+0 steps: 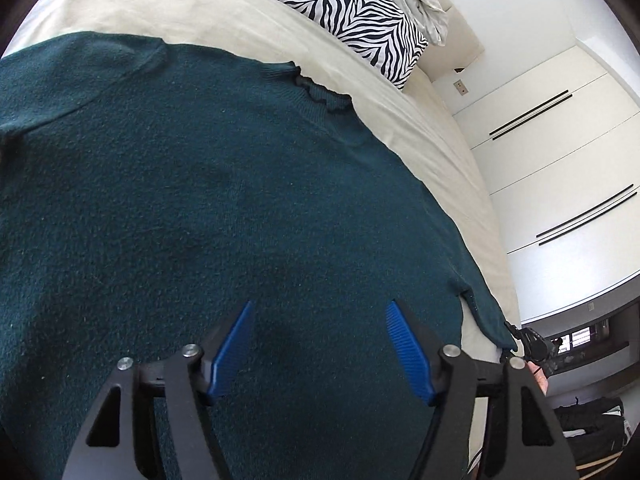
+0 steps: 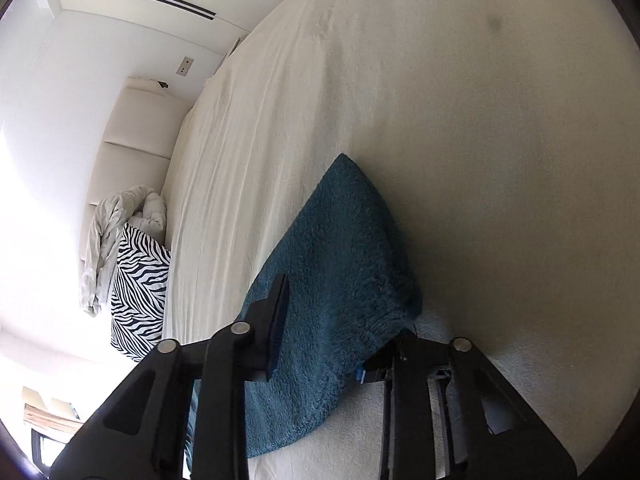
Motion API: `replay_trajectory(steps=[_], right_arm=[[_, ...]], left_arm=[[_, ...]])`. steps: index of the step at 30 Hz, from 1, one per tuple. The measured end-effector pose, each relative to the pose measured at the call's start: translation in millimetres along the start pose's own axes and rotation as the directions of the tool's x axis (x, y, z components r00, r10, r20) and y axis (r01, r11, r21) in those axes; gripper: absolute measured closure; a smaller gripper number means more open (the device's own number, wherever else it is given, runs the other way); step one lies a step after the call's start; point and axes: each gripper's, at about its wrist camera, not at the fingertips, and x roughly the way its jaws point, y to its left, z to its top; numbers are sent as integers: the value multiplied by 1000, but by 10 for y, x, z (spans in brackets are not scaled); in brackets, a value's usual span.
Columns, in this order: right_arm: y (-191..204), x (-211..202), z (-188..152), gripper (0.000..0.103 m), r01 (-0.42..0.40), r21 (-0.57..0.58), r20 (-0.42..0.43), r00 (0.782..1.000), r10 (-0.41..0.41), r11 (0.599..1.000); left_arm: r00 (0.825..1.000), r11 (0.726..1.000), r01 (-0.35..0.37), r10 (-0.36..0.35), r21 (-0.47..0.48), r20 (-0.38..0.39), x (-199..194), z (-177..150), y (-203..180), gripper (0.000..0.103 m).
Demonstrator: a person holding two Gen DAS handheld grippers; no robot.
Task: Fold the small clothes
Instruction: 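Grasp the sweater's side edge with the right gripper and fold it inward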
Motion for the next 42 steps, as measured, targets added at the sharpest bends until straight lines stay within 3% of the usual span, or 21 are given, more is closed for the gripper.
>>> replay_trajectory(steps=[3,6,9,12,16,18,20,22,23,25,27,30,34,36,38,40,41,42], right_arm=[[437,55,-83,94,24,-149,3,1000,-23,989],[1229,192,-500,94,-27,-356,-58,998,7,934],[2020,284,-1169,94,-148,-538,-160,984,72,830],[2603,440,-2011,94,-287,-641,-297,948,115,712],[2906,933,-3155,94,-348,-710,-421,907,28,612],[2823,1177,-3738,92,-350,-736,-452,891,-37,579],[2659,1321,-4041,83,-358,-754,-475,876,-81,551],[2494,1312,-4175,72,-379,-741,-496,866,-71,555],[2399,1220,-4175,67,-387,-734,-491,870,-42,558],[2283,1024,-4187,44,-395,-716,-481,877,3,576],[2259,844,-4157,38,-405,-690,-481,876,38,599],[2167,686,-4081,38,-411,-669,-489,871,51,619],[1830,585,-3827,38,-412,-550,-529,845,78,727],[1620,523,-3680,38,-411,-463,-539,834,119,785],[1447,505,-3532,38,-417,-373,-537,825,174,829],[1290,476,-3398,38,-422,-305,-532,819,215,854],[1234,486,-3332,38,-424,-274,-530,816,232,863],[1196,507,-3280,38,-426,-242,-529,811,250,872]], left_arm=[[1000,1000,29,-30,3,6,24,112,-7,34],[997,997,73,-73,-5,16,7,220,-13,34],[994,994,107,-107,-3,36,-47,306,3,34],[989,990,143,-142,-17,48,-89,348,63,34],[982,981,186,-184,-50,36,-89,311,179,34],[977,974,211,-210,-77,25,-38,297,240,33],[972,966,234,-233,-110,18,-7,269,290,25],[967,960,254,-255,-119,10,24,248,297,22],[965,958,261,-262,-120,6,41,240,287,21],[961,953,274,-277,-132,-4,107,239,266,17],[954,942,290,-298,-168,-21,180,233,254,16],[948,935,307,-316,-179,-23,241,264,183,15],[955,940,281,-295,-195,-45,372,255,120,15],[959,948,262,-276,-178,-58,436,267,53,27],[967,961,223,-240,-163,-91,523,310,-24,63],[974,974,190,-203,-123,-103,578,410,-121,82],[979,981,170,-178,-89,-99,570,477,-184,89],[982,985,162,-167,-56,-88,527,541,-245,88]])
